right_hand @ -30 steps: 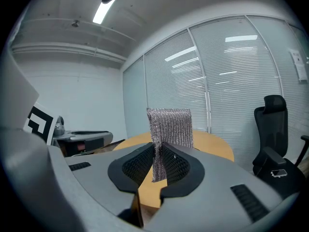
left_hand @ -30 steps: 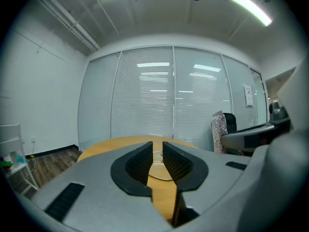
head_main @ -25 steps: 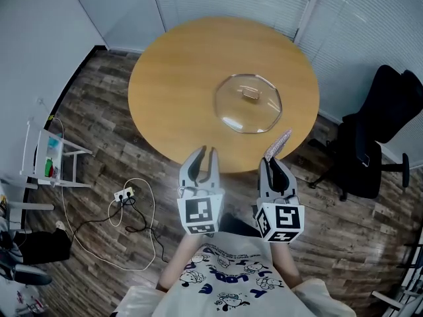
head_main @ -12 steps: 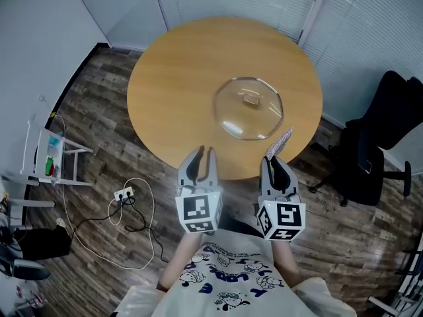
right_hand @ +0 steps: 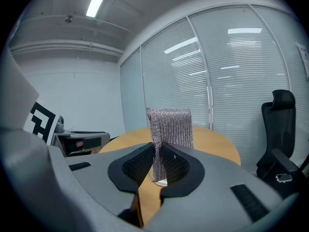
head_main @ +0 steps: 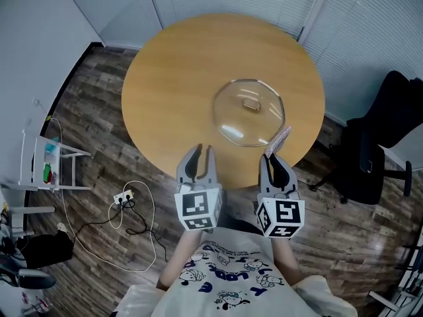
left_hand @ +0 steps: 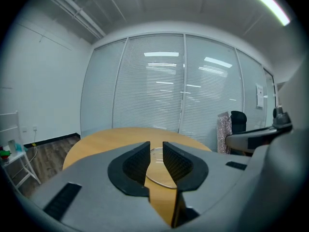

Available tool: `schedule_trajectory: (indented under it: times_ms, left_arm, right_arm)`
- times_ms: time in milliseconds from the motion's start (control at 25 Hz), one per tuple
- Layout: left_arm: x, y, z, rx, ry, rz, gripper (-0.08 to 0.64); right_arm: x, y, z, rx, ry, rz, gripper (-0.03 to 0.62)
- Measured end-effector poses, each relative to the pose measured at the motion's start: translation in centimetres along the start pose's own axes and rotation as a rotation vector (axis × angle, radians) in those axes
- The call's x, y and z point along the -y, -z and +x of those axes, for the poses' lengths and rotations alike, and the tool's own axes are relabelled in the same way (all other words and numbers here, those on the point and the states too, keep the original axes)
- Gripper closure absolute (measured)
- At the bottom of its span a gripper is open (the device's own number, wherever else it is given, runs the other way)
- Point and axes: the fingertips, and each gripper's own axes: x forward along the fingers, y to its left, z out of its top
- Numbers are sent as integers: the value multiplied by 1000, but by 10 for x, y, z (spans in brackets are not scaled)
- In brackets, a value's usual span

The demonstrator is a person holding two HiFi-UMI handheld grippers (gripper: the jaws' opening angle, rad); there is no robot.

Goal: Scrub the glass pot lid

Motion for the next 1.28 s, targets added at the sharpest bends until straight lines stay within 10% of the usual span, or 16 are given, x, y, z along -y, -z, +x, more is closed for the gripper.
schedule_trajectory:
  times_ms: [1280]
  left_arm:
    - [-44,40,123,-247,141,-141,449]
  right_arm:
    - [-21,9,143,-181,-19,-71,525]
